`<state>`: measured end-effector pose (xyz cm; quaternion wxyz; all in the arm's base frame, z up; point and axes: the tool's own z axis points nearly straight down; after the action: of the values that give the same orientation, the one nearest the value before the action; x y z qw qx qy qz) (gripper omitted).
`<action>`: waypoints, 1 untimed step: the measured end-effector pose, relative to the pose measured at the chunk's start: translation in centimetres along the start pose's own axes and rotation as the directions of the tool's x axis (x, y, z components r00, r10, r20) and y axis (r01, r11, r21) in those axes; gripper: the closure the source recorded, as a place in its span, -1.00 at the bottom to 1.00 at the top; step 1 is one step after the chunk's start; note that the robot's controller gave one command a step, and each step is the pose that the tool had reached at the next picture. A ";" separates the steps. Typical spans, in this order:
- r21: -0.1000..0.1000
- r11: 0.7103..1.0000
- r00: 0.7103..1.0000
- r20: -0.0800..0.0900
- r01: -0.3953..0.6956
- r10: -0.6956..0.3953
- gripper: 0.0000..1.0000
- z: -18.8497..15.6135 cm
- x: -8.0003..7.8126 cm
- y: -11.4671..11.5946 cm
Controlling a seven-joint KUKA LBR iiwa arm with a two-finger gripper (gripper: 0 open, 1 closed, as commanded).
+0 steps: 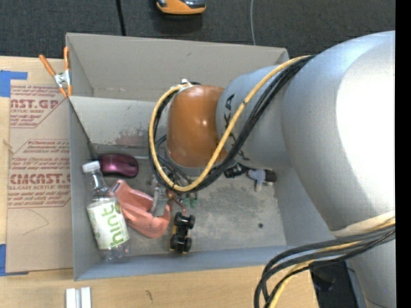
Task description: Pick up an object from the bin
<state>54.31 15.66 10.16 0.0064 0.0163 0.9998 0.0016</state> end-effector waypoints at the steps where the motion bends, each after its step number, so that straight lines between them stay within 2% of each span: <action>1: 0.000 1.000 1.000 0.000 0.000 0.000 1.00 0.0 0.0 0.0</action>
Offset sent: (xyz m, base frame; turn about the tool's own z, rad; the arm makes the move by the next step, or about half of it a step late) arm -0.0282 0.0173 0.1607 -0.0209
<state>54.31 15.65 10.16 0.0064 0.0164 0.9998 0.0017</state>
